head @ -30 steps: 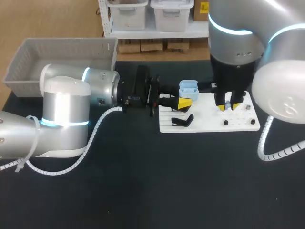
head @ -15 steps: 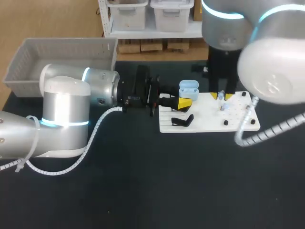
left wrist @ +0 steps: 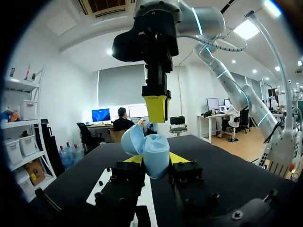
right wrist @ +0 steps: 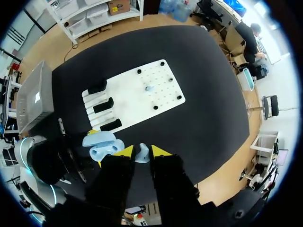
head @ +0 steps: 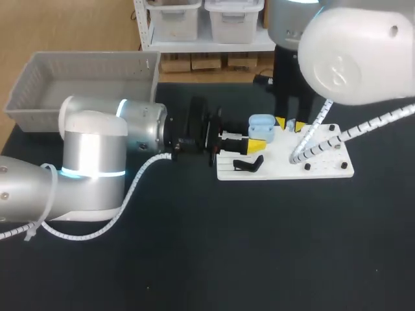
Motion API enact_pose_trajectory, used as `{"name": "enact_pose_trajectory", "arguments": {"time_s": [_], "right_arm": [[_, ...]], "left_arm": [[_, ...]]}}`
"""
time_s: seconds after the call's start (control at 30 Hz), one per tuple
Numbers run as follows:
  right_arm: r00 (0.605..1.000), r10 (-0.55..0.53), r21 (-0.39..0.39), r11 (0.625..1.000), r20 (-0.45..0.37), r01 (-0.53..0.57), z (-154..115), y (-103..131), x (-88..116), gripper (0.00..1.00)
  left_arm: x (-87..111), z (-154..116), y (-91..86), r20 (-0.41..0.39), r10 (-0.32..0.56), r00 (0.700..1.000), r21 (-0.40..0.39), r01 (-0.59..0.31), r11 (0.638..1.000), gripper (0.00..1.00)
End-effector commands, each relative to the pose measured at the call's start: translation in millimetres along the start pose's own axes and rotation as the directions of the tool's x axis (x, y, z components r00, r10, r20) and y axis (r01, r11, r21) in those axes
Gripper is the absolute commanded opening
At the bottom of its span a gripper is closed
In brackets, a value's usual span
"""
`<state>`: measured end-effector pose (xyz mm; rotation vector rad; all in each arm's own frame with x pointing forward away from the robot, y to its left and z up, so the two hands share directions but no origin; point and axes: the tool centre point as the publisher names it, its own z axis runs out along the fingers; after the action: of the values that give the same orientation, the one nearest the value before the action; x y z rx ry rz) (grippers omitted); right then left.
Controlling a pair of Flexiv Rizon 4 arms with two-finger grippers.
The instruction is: Pick up each earbud case from the left stands, insert the matching earbuds, close the lid, and place the case in the box.
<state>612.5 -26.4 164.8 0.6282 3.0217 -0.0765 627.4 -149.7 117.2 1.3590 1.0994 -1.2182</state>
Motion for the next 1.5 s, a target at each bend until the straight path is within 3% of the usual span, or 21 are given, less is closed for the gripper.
{"name": "enact_pose_trajectory", "arguments": {"time_s": [0.03,0.67,1.27,1.37,1.5], "right_arm": [[1.000,0.003,-0.010,1.000,-0.001,-0.003,-0.7,0.7,1.1,0.00],[1.000,0.006,-0.022,1.000,-0.029,-0.007,-1.0,19.8,12.1,0.00],[1.000,0.018,-0.033,0.999,-0.016,-0.018,-0.2,19.4,11.8,0.00],[0.997,0.074,0.020,0.997,0.019,-0.074,0.4,24.2,10.6,0.00],[0.986,0.168,0.012,0.986,0.013,-0.168,0.6,25.7,7.3,0.00]], "left_arm": [[1.2,-0.6,-4.7,0.006,0.011,1.000,-0.021,-0.011,1.000,0.00],[15.3,2.4,1.5,-0.033,0.005,0.999,-0.034,-0.006,0.999,0.00],[15.3,2.4,1.5,-0.033,0.005,0.999,-0.034,-0.006,0.999,0.00],[15.3,2.4,1.5,-0.033,0.005,0.999,-0.034,-0.006,0.999,0.00],[15.3,2.4,1.5,-0.033,0.005,0.999,-0.034,-0.006,0.999,0.00]]}}
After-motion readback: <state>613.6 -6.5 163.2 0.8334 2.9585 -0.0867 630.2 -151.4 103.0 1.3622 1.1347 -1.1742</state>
